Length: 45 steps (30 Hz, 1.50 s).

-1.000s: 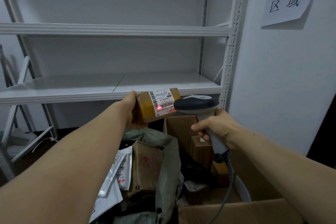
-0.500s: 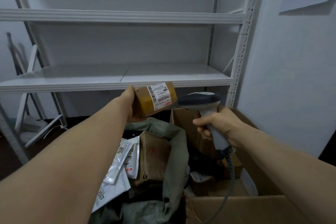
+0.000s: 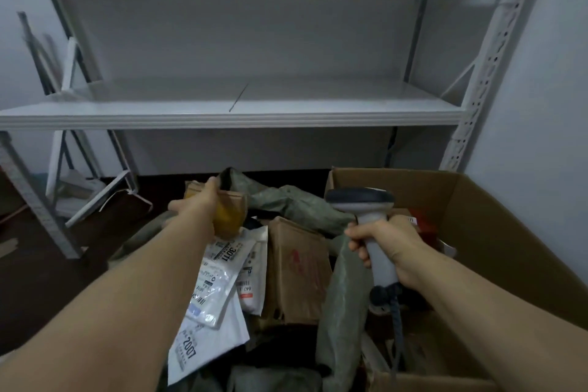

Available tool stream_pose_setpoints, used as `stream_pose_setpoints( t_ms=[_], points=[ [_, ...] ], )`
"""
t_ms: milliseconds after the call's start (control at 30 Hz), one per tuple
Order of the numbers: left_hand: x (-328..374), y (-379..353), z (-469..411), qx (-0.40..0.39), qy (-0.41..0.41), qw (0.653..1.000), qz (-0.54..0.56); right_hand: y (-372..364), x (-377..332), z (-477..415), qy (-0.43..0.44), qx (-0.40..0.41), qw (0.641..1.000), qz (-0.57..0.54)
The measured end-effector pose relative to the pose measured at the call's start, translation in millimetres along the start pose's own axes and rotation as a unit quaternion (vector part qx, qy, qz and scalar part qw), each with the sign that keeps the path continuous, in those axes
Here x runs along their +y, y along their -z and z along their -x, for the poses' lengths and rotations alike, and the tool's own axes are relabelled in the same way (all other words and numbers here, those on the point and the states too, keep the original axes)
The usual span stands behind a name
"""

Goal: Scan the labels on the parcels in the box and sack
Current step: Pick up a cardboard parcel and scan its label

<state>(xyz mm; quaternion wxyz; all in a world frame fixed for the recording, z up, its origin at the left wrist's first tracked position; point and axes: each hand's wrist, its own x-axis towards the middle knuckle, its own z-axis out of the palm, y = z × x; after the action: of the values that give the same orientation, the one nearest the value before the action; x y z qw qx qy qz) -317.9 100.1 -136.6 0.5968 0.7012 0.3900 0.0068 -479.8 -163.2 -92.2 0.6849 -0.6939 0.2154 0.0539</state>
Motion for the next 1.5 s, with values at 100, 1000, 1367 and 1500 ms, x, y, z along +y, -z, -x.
stream_pose_setpoints(
  t_ms=[100,1000,1367,1500],
  points=[
    [-2.7,-21.7,7.9,0.026,-0.013,0.998,-0.051,5.5,3.8,-17.1,-0.011,0.013,1.0,-0.025],
    [-259.8,-389.5,176.5,-0.447,-0.276,0.515,-0.677,259.9,157.6,-147.9,-0.357,0.052,0.932,-0.042],
    [-376.9,-473.3,120.2,-0.476,0.072,0.663,-0.573,287.4,211.4,-199.0,-0.328,0.064,0.934,-0.123],
    [-299.9,-439.9,152.9,-0.46,0.104,0.705,-0.529,281.6,203.4,-188.8,-0.303,0.092,0.94,-0.131]
  ],
)
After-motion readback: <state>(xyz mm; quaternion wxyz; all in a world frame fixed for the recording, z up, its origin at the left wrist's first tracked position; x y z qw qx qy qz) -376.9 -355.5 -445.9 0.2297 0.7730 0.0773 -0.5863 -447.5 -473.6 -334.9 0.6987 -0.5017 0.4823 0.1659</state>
